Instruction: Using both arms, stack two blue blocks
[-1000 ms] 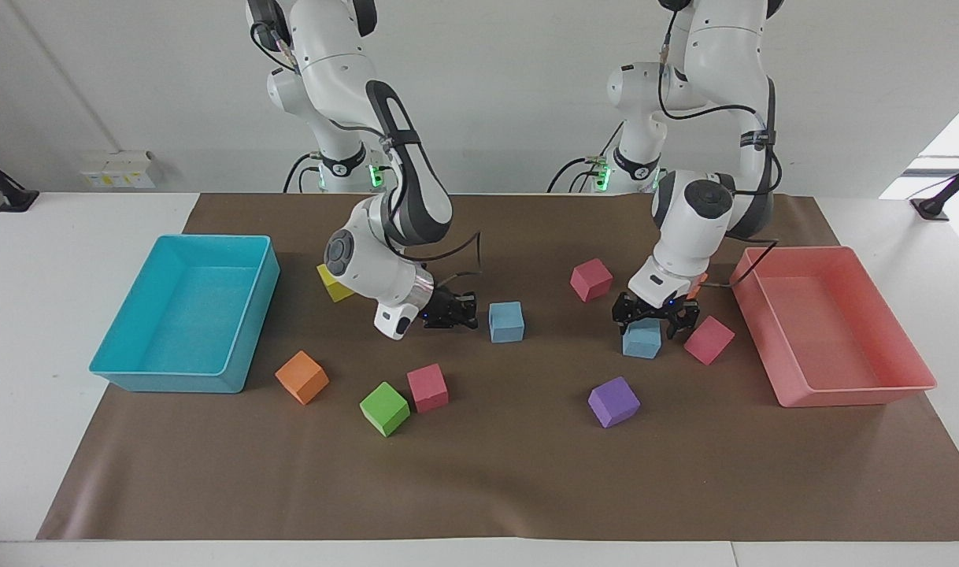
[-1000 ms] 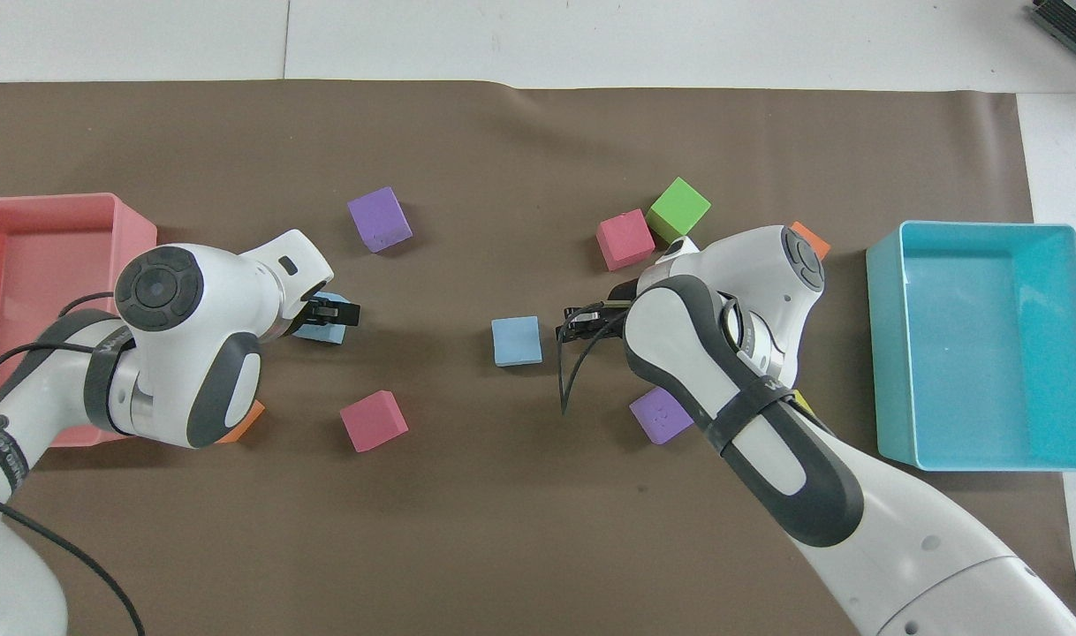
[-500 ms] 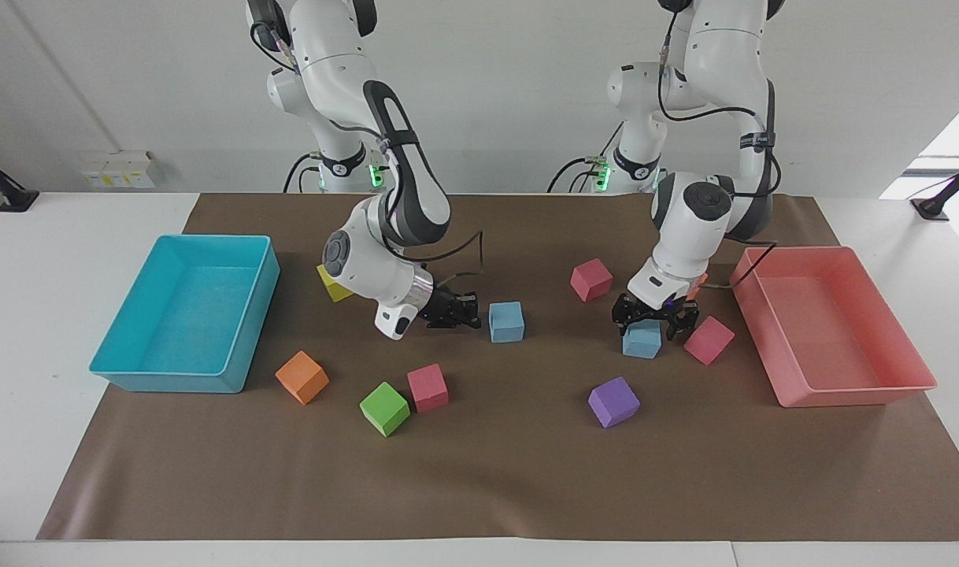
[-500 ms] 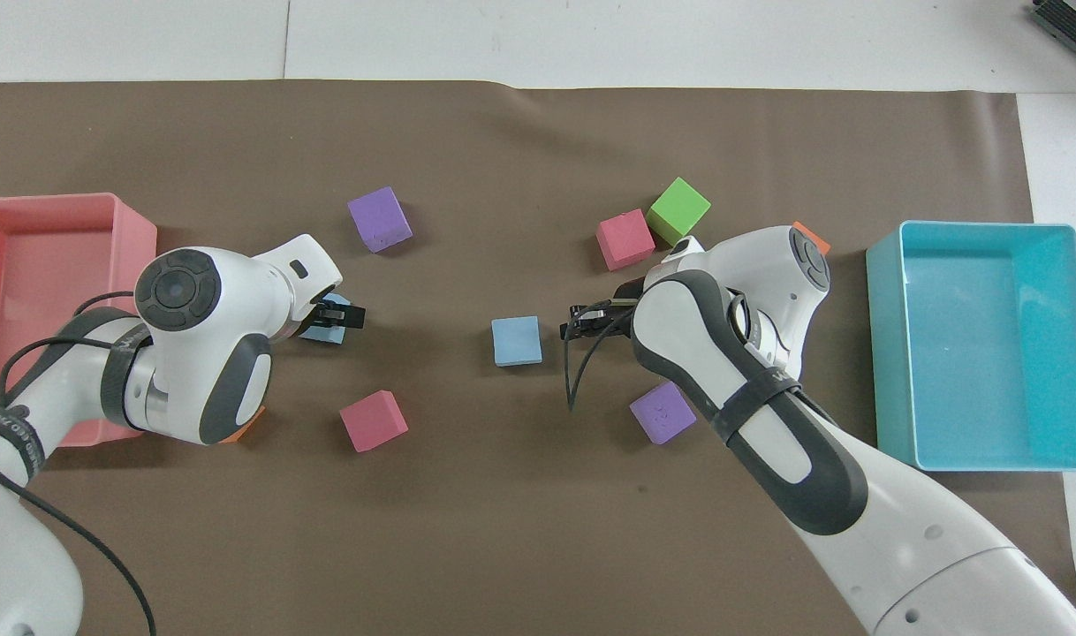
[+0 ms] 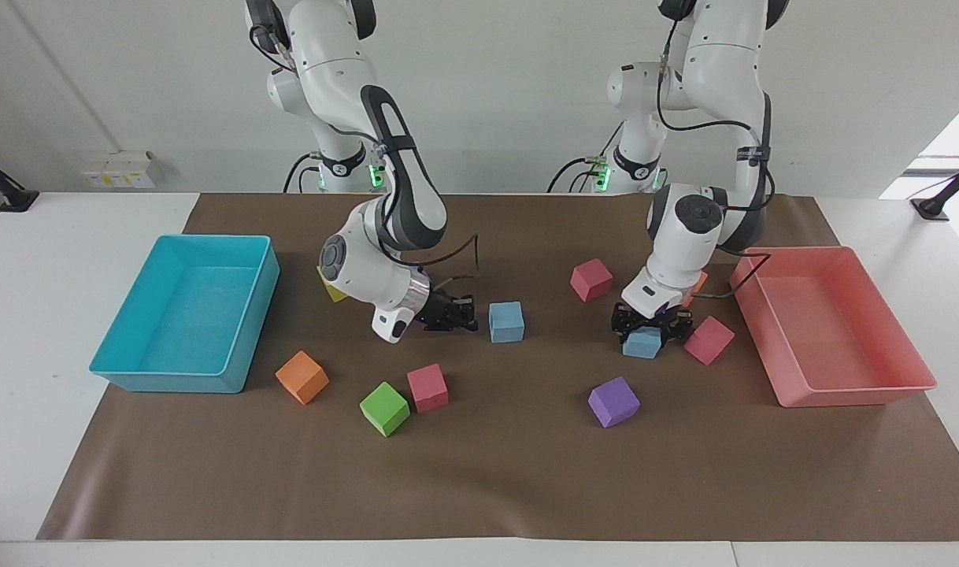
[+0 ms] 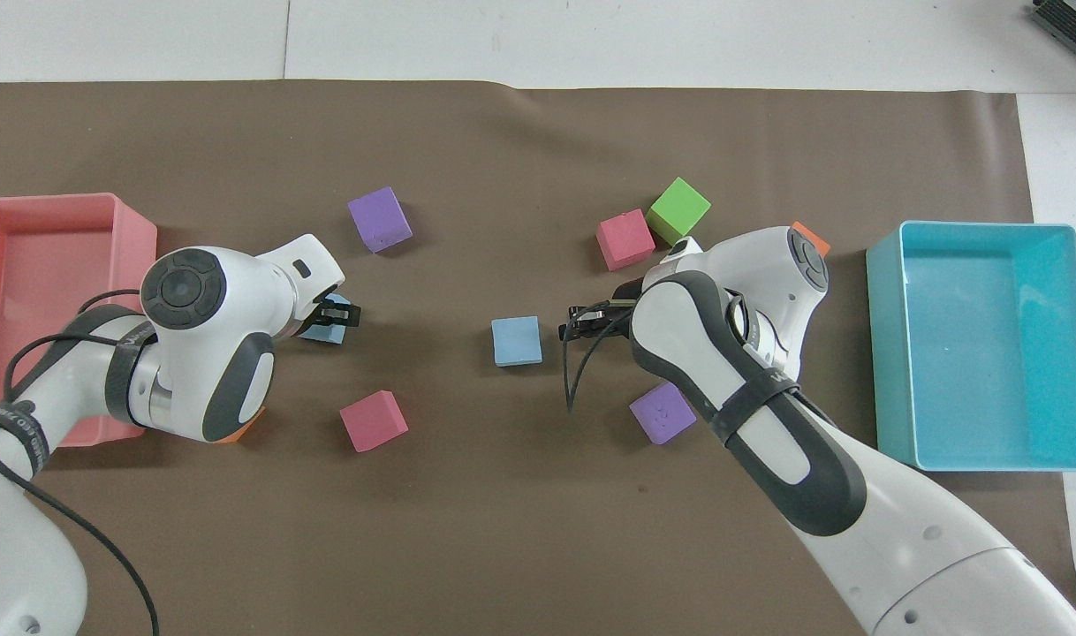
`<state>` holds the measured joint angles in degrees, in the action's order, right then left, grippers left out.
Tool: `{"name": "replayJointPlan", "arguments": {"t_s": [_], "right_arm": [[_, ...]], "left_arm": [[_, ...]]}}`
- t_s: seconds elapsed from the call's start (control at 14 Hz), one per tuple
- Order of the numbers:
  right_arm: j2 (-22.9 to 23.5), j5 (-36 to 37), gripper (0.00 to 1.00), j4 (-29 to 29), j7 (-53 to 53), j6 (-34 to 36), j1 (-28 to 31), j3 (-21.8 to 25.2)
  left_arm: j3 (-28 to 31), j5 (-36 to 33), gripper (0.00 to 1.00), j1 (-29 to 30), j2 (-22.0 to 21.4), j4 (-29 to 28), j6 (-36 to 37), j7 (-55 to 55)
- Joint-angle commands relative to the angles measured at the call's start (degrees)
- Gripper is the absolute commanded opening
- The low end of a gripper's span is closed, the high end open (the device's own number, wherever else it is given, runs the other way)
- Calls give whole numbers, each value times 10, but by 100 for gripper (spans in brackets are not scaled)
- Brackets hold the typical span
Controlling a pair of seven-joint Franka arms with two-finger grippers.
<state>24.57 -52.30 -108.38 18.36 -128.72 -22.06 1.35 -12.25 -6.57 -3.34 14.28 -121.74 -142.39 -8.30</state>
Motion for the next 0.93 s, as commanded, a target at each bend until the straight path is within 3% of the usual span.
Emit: {"name": "replayJointPlan", "arguments": {"t_s": [0.0, 0.43, 0.86], "right_arm": [[-1, -22, 0, -6, 27, -4, 6, -5], [-1, -23, 0, -7, 27, -3, 6, -5], [-2, -23, 0, -8, 27, -2, 6, -5]], "left_arm": [[1, -16, 69, -2, 6, 8, -3, -13], [2, -16, 59, -4, 7, 20, 2, -39], [-2, -16, 52, -41, -5, 104, 128, -143]]}}
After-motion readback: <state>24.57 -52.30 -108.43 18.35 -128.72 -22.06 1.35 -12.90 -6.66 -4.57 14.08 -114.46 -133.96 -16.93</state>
